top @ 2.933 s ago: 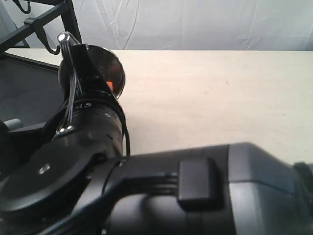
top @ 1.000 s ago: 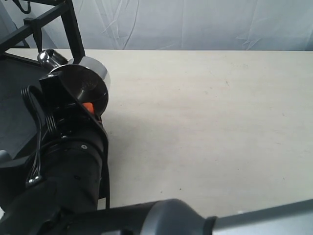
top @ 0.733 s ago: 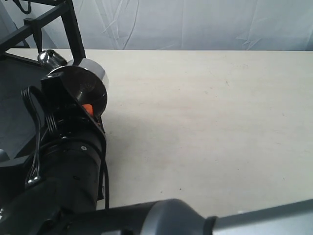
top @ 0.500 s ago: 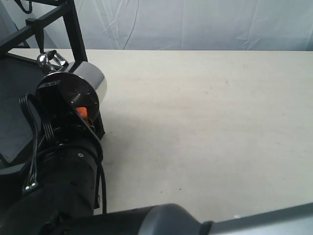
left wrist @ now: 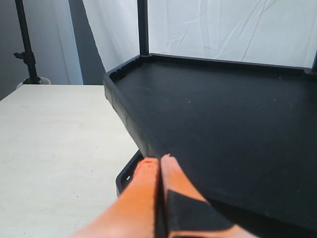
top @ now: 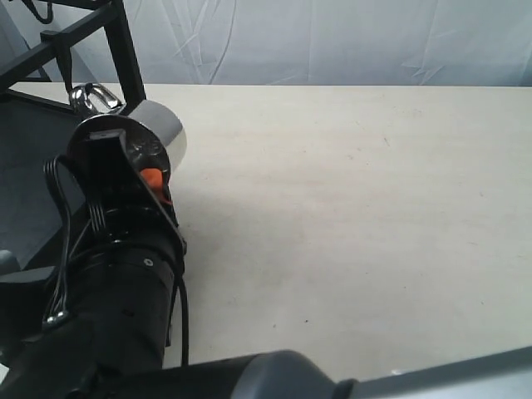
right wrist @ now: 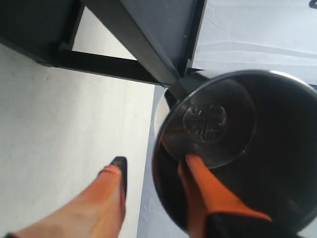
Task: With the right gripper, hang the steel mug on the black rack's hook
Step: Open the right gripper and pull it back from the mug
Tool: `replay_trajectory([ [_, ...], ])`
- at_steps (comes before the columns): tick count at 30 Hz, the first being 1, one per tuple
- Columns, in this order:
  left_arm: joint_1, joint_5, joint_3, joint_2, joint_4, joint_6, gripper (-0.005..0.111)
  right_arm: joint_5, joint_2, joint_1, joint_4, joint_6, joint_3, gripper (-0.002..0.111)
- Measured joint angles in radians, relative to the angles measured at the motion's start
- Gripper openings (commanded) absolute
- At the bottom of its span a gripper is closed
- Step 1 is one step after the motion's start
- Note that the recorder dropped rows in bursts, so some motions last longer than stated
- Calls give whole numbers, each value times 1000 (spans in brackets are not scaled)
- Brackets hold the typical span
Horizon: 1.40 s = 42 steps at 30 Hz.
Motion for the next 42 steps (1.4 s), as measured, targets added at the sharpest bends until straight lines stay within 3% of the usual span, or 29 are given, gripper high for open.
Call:
replay_trajectory([
  [3,0,0,0,0,0,0,2,3,0,0,6,9,0,51],
  [17,0,0,0,0,0,0,2,6,-16,2,15,78,0,50],
  [31,0,0,0,0,0,0,2,4,-104,73,7,140,0,50],
  [33,0,0,0,0,0,0,2,9,-118,73,10,158,0,44],
  [36,0,0,0,0,0,0,2,9,-179,73,14,247,0,0],
  [39,0,0,0,0,0,0,2,9,-331,71,63,319,0,-1],
  [42,0,0,0,0,0,0,2,4,-500,1,165,332,60,-1],
])
